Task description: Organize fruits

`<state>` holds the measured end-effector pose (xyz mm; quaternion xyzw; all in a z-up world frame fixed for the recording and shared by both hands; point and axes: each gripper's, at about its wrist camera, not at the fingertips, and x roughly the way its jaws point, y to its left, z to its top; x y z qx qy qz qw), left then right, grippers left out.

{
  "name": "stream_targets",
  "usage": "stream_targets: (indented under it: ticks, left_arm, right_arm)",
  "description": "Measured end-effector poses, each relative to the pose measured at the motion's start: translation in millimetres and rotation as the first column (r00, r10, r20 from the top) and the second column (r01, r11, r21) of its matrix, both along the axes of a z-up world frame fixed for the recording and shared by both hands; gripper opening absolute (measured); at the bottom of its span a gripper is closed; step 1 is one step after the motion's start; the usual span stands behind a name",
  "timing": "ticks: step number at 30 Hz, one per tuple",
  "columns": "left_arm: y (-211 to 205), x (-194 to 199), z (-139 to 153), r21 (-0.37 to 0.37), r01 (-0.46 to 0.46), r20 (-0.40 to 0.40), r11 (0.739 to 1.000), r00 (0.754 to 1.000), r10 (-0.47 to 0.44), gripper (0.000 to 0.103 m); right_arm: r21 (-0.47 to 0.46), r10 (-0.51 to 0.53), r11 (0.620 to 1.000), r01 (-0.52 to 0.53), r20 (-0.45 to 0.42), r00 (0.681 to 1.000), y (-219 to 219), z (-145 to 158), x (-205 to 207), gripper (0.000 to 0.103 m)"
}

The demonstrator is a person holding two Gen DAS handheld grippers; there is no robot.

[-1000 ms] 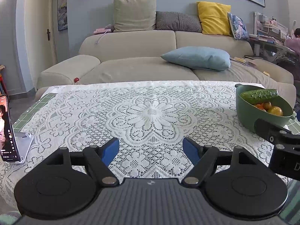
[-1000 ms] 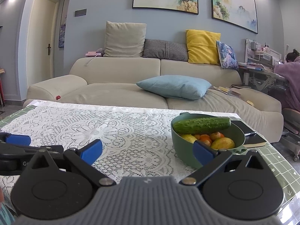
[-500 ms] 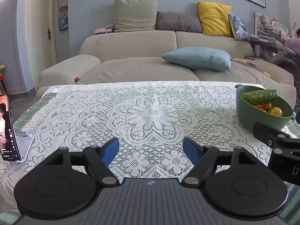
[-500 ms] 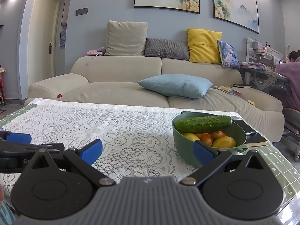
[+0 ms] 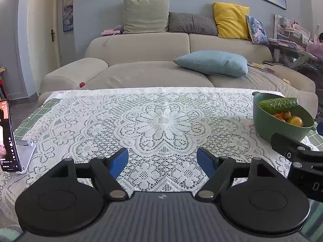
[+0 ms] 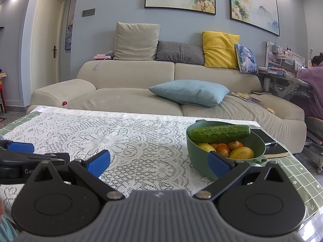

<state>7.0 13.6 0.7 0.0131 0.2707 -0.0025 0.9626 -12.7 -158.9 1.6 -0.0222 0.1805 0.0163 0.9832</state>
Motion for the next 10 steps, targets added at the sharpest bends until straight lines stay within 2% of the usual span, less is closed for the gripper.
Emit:
stream_targets:
  ticks: [10]
  left_arm:
    - [-1.1,0.2,0.7,0.003,0.002,0.001,1.000,1.000,-0.002,0.091]
  right_arm:
    - [0.008,0.006,1.000,-0.006,-0.011,1.000,-0.1,-0.3,2.0,0.099]
